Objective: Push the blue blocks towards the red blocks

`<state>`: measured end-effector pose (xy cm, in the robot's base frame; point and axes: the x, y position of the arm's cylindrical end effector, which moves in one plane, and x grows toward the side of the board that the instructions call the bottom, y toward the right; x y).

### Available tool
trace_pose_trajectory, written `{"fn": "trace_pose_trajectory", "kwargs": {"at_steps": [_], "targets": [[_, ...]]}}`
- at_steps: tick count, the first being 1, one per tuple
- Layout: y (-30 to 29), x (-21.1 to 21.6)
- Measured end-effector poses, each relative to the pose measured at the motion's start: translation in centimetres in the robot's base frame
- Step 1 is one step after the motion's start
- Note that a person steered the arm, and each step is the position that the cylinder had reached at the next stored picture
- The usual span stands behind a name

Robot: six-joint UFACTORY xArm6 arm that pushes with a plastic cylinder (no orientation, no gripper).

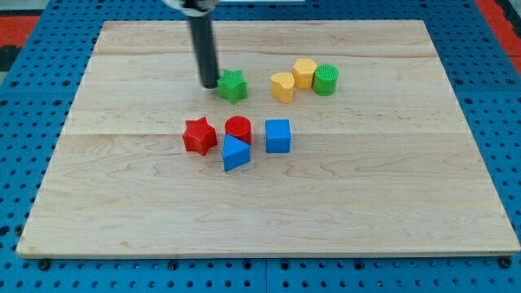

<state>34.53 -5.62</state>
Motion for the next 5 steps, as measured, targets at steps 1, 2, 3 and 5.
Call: {"fn": "trace_pose_trajectory", "kwargs": {"at_steps": [1,2,3,5], "targets": [[3.1,0.3],[0.1,1.9],[-1.6,7.8],[1.4,7.5]]}}
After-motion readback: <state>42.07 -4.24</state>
